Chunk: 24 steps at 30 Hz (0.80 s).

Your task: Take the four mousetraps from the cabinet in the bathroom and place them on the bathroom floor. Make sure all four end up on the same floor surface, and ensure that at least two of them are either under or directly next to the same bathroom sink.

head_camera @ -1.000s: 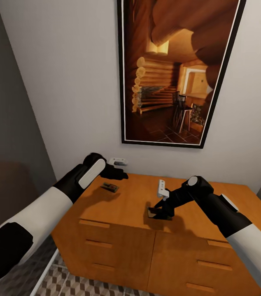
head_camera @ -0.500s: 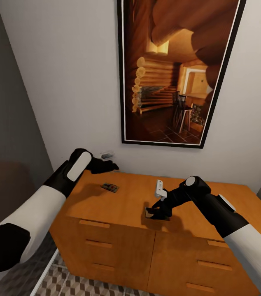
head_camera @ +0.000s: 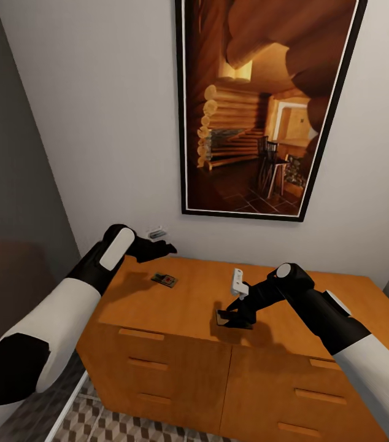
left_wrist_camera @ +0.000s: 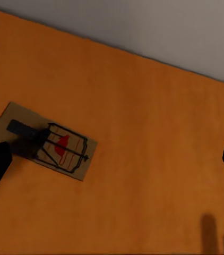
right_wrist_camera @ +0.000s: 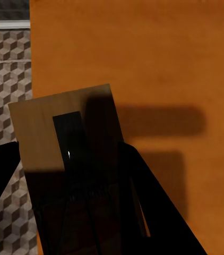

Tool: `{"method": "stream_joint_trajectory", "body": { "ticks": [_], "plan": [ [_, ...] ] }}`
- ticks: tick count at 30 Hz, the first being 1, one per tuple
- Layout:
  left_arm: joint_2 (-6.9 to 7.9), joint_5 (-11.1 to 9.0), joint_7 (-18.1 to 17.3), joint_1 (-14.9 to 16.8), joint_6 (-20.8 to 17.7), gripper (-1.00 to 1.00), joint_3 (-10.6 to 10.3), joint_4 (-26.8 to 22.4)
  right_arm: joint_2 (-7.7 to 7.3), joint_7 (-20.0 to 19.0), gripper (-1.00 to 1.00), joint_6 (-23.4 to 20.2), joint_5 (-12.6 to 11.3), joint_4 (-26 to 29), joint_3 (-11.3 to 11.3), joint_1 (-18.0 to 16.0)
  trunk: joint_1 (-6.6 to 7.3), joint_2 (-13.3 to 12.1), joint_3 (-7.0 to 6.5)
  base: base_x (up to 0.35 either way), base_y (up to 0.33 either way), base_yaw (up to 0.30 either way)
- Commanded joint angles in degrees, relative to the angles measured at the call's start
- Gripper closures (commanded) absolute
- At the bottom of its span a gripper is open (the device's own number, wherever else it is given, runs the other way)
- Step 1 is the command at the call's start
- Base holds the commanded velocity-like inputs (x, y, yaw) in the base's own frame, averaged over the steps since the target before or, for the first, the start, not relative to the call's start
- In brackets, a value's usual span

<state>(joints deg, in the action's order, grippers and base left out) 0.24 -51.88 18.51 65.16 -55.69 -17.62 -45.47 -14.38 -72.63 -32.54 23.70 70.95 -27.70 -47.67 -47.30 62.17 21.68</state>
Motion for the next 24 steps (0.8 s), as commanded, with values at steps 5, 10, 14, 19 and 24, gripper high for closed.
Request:
{"method": "stream_joint_trajectory", "body": {
  "ticks": [5, 10, 14, 19, 24],
  "plan": [
    [-0.78, -0.6, 1.0, 0.1, 3.6, -1.0, -0.1, 6.2, -0.03, -0.2, 1.0, -0.5, 0.2, 0.1, -0.1, -0.1, 0.0, 0.1, 0.07, 0.0, 0.0, 0.184],
    [-3.24, -0.7, 1.3, 0.1, 5.3, -1.0, 0.8, 8.2, -0.03, -0.2, 1.0, -0.6, 0.2, 0.2, -0.1, -0.1, 0.0, 0.1, 0.07, 0.0, 0.0, 0.121],
    [-4.65, -0.8, 2.6, 0.1, 6.6, -1.0, 2.7, 8.5, -0.03, -0.2, 1.0, -0.7, 0.2, 0.2, -0.1, -0.1, 0.0, 0.1, 0.07, 0.0, 0.0, 0.02],
    [-5.09, -0.8, 4.4, 0.1, 10.4, -1.0, 3.7, 8.5, 0.04, -0.2, 1.0, -0.8, 0.1, 0.2, -0.1, -0.1, 0.0, 0.1, 0.07, 0.0, 0.0, 0.001],
    [-5.43, -0.8, 4.9, 0.1, 13.6, -1.0, 3.8, 8.5, 0.33, -0.2, 1.0, -0.8, 0.2, 0.2, -0.1, -0.1, 0.0, 0.1, 0.07, 0.0, 0.0, 0.0]
  ]
}}
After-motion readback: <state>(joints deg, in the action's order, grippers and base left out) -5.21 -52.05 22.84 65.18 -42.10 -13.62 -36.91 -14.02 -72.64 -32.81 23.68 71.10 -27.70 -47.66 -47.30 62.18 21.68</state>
